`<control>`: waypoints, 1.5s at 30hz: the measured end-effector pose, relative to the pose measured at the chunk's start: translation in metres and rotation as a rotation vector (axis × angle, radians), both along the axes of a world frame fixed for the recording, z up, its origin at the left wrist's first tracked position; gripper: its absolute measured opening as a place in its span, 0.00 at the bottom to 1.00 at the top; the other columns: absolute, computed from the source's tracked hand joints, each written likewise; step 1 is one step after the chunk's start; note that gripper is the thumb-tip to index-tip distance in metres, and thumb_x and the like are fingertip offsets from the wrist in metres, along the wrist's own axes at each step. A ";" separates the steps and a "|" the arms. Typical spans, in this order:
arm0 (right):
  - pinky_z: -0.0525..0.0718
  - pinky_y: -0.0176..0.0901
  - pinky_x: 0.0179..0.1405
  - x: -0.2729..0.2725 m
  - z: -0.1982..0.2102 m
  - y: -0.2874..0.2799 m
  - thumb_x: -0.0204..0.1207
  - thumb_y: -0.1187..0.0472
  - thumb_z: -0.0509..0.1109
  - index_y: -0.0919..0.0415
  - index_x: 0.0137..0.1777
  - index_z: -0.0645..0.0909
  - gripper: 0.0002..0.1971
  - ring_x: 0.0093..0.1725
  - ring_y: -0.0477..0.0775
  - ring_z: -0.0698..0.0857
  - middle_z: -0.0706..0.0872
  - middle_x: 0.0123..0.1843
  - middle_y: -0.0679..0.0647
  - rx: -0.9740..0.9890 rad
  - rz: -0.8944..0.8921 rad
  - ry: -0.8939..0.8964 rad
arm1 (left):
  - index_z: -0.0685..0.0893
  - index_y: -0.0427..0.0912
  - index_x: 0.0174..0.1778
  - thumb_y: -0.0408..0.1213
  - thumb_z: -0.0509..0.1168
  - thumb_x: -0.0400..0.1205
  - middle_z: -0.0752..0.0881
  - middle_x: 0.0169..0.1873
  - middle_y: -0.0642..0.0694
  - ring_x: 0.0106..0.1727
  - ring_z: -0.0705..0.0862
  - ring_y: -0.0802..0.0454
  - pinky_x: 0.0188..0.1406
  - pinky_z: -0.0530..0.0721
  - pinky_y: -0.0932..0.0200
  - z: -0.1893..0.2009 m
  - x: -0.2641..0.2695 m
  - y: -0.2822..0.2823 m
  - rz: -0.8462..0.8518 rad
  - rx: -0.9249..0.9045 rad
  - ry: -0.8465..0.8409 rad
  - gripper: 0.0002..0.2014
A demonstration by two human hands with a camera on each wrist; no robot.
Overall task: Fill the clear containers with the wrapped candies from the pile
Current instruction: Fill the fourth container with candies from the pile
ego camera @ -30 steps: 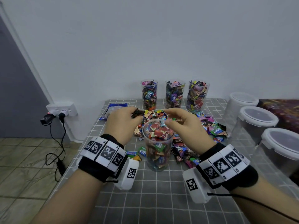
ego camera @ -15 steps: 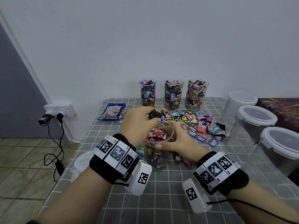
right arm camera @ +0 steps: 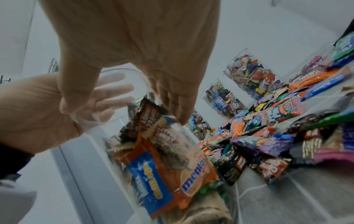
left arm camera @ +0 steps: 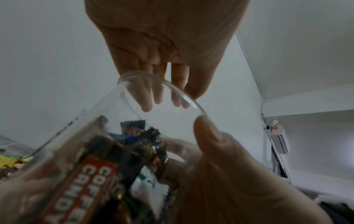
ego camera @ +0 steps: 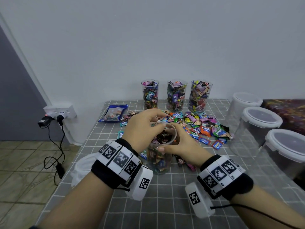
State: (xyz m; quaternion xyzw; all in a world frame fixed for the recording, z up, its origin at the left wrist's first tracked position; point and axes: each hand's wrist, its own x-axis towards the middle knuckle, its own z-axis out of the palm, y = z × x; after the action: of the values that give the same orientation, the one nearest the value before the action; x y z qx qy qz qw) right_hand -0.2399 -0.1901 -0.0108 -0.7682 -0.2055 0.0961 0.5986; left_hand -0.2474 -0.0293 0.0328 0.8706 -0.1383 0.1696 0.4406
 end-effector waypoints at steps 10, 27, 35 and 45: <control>0.75 0.38 0.67 0.009 -0.003 -0.019 0.66 0.54 0.81 0.42 0.71 0.66 0.36 0.68 0.37 0.75 0.78 0.66 0.37 -0.270 0.065 0.030 | 0.86 0.58 0.44 0.35 0.65 0.80 0.87 0.44 0.54 0.45 0.84 0.56 0.44 0.83 0.55 -0.009 0.004 0.027 0.114 -0.241 -0.008 0.10; 0.70 0.55 0.73 0.029 -0.011 -0.052 0.67 0.42 0.77 0.48 0.84 0.42 0.55 0.80 0.58 0.62 0.55 0.84 0.52 -1.224 -0.007 0.009 | 0.64 0.53 0.78 0.45 0.71 0.76 0.73 0.74 0.46 0.69 0.76 0.46 0.63 0.78 0.52 -0.066 0.031 0.046 0.108 0.754 0.683 0.35; 0.71 0.57 0.73 0.033 -0.027 -0.034 0.67 0.42 0.76 0.45 0.84 0.41 0.54 0.79 0.60 0.63 0.55 0.84 0.52 -1.297 0.092 -0.070 | 0.62 0.53 0.78 0.42 0.73 0.74 0.69 0.73 0.46 0.66 0.78 0.44 0.59 0.82 0.50 -0.070 0.031 0.031 0.011 1.043 0.666 0.38; 0.71 0.54 0.73 0.044 -0.032 -0.029 0.74 0.46 0.72 0.43 0.82 0.55 0.40 0.78 0.58 0.65 0.59 0.83 0.50 -1.325 0.153 -0.105 | 0.73 0.51 0.74 0.39 0.68 0.79 0.76 0.70 0.47 0.67 0.78 0.46 0.59 0.79 0.56 -0.065 0.035 0.026 -0.043 1.110 0.618 0.25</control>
State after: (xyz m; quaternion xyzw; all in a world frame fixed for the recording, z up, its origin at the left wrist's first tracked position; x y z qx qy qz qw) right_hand -0.1962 -0.2187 -0.0430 -0.9604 -0.1858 0.2068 -0.0188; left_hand -0.2124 -0.0029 -0.0322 0.9752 -0.0894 -0.1953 -0.0534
